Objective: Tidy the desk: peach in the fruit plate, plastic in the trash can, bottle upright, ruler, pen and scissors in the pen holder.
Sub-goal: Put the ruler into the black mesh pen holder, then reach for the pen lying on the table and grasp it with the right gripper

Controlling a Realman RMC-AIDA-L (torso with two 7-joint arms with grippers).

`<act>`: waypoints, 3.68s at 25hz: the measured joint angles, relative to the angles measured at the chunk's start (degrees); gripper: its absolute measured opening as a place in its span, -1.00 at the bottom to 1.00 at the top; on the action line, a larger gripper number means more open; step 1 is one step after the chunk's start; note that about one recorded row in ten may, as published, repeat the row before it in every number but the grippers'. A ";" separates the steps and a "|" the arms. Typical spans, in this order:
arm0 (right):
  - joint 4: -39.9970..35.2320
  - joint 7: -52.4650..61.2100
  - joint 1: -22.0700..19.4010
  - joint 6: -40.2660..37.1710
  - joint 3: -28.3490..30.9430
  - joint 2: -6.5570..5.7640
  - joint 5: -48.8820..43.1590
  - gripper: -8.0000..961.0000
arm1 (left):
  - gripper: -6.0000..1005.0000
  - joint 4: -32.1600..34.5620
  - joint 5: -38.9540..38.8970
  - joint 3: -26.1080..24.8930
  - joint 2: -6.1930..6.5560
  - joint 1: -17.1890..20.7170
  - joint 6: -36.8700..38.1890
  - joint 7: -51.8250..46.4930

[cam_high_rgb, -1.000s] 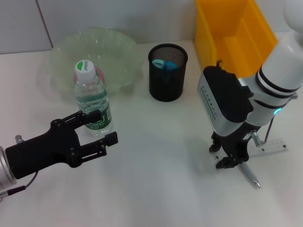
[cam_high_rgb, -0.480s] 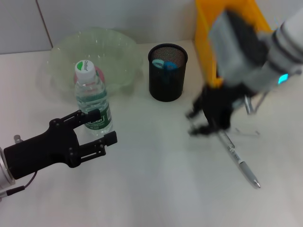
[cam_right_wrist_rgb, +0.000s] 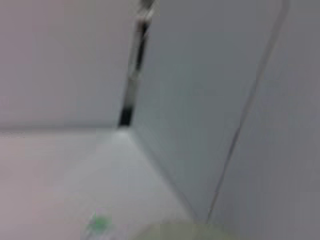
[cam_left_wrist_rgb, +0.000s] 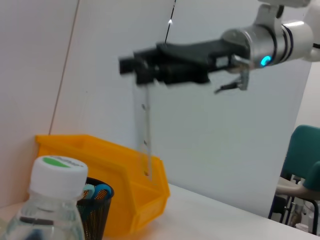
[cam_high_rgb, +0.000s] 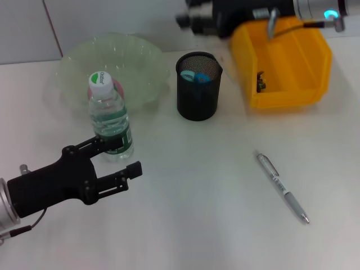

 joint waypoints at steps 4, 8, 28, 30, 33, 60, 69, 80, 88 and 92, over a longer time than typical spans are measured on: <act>2.81 -0.94 -0.22 5.75 -1.51 0.06 4.93 -0.19 | 0.58 -0.20 0.13 0.22 -0.03 -0.04 0.37 0.03; 7.60 -4.25 -0.24 13.92 -5.26 0.07 9.94 -0.19 | 0.58 -0.20 0.20 0.88 -0.03 0.05 0.67 0.14; 26.02 -25.80 0.65 26.13 -11.50 0.25 33.08 -0.16 | 0.58 -0.20 0.78 1.48 0.15 0.19 1.70 0.01; 27.84 -28.29 0.90 26.30 -11.50 0.26 35.42 -0.16 | 0.58 -0.20 0.79 1.47 0.15 0.21 1.70 0.00; 30.26 -32.59 1.12 26.41 -11.43 0.26 39.39 -0.15 | 0.58 -0.20 0.80 1.48 0.15 0.22 1.73 0.00; 41.86 -41.85 1.76 26.96 -10.89 0.24 46.49 -0.09 | 0.58 -0.13 0.75 1.20 0.05 0.00 2.00 0.01; 41.90 -41.68 1.46 26.96 -11.05 0.23 46.49 -0.07 | 0.58 -0.05 0.75 1.10 0.06 -0.14 2.00 0.00; 41.90 -41.31 1.32 26.95 -11.30 0.07 46.14 -0.05 | 0.57 0.24 0.51 1.04 0.23 0.26 2.11 0.00; 41.47 -40.12 0.86 26.39 -10.88 -0.06 46.34 0.17 | 0.57 0.34 0.66 0.93 0.24 0.28 2.19 0.00; 36.93 -35.67 -2.16 24.66 -11.20 -0.12 46.17 0.37 | 0.57 0.34 0.70 0.94 0.32 0.28 2.26 0.00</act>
